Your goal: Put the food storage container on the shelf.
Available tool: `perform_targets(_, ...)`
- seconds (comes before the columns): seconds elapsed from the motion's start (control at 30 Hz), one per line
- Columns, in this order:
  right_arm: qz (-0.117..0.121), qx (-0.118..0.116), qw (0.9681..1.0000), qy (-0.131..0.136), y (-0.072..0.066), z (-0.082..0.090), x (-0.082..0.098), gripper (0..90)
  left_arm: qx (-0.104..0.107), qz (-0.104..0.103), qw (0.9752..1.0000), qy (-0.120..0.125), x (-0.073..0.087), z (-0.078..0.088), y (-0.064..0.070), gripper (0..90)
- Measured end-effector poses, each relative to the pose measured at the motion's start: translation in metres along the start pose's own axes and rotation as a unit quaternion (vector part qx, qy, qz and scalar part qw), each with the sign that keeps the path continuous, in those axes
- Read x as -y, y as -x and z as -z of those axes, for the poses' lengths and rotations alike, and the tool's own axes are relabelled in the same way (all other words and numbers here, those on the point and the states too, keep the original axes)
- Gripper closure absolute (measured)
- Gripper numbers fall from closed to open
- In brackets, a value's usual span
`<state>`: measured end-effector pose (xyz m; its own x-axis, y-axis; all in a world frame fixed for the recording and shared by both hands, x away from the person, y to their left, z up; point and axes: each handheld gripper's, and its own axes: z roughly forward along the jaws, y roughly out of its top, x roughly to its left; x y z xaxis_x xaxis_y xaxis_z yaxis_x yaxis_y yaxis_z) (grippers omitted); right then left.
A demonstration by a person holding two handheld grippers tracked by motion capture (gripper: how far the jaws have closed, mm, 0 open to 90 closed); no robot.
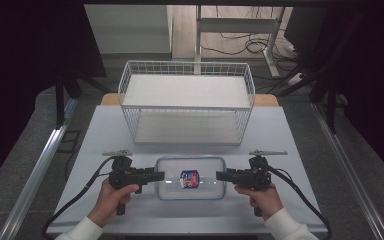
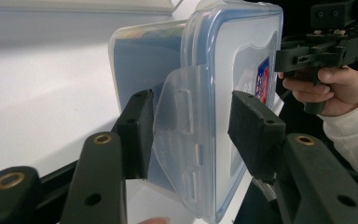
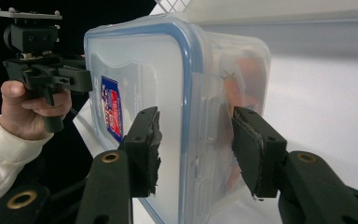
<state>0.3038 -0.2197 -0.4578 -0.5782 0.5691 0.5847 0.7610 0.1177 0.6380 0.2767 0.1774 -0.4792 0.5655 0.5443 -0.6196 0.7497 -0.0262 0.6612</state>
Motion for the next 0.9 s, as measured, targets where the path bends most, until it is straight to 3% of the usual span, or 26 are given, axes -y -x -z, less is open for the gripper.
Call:
perform_targets(0.27, 0.008, -0.001, 1.0, 0.003, 0.012, -0.011, -0.019, 52.1, -0.005, -0.005, 1.0, 0.002, -0.017, -0.004, -0.015, 51.5)
perform_targets(0.53, 0.012, 0.004, 0.9999, 0.005, 0.031, -0.029, -0.042, 51.8, -0.012, -0.009, 0.9999, 0.003, -0.04, -0.016, -0.042, 51.3)
perform_targets(0.9, 0.011, 0.013, 0.9994, 0.031, 0.061, -0.054, -0.069, 51.8, -0.012, -0.004, 0.9999, 0.011, -0.067, -0.033, -0.08, 50.8)
